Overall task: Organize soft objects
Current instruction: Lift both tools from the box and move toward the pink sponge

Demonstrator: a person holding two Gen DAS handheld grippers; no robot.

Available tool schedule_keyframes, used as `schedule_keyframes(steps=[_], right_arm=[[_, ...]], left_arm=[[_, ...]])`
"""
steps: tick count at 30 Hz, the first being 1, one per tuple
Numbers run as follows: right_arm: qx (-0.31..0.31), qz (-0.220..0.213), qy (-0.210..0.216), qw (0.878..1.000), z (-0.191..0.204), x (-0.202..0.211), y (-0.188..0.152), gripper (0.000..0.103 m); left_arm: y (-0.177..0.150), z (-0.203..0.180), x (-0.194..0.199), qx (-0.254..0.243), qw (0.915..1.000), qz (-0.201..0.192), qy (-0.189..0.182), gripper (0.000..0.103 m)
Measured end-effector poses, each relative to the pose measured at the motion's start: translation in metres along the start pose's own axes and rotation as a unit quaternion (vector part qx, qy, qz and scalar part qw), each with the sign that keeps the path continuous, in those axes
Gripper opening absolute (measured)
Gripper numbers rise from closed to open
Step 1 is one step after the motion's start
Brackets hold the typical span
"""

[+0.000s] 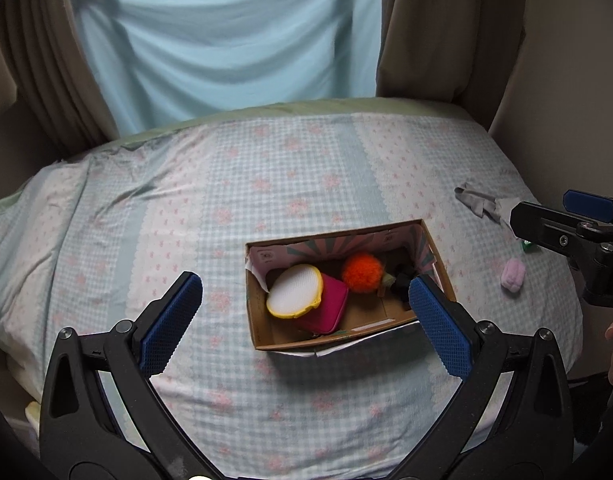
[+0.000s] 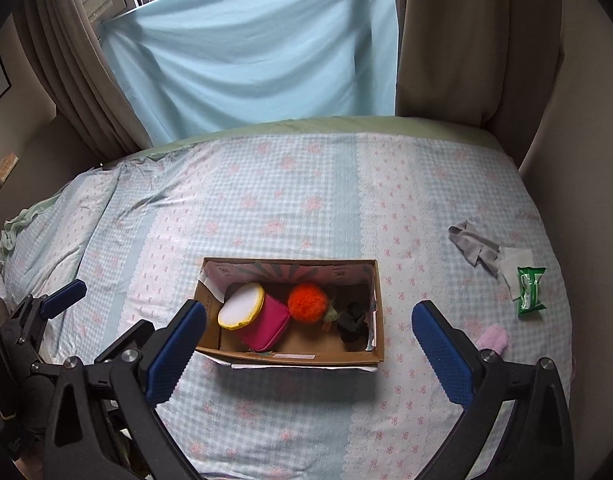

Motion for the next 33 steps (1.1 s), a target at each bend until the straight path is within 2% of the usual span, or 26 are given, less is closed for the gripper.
schedule_keyframes(steps=[7,17,26,29,33], right_arm=[[-0.015,-0.059,-0.030,0.998,-0.048,0.048,-0.006,0.102],[-0.049,-0.093,-0.094,0.990,-0.170,0.070,-0.015,0.102],[-0.067,-0.103,-0.122,0.985,-0.287,0.046,-0.020,0.102],[-0.064,-0.092,-0.124,0.986,-0.319,0.018,-0.022,0.102],[-0.062,-0.065,-0.121,0.989,-0.354,-0.032,-0.029,0.102]], left_arm=[[0.007,-0.040,0.032,-0.005,0.9989,-0.047,0.000,0.103],[0.020,-0.149,0.021,-0.040,0.9959,-0.072,-0.036,0.103],[0.013,-0.268,-0.037,-0.078,0.9920,-0.063,-0.077,0.103],[0.004,-0.305,-0.073,-0.090,0.9893,-0.045,-0.105,0.103],[-0.013,-0.350,-0.131,-0.110,0.9868,-0.014,-0.119,0.103]])
Point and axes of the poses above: each gripper's, at about its wrist camera, not at the fingertips, and x roughly against the way its jaws point, z to its left, y to its top, the point moved 3 cm from there along -x, roughly the way its jaws point, and after that the axes turned 9 degrees about -y, right-handed, at the moved point
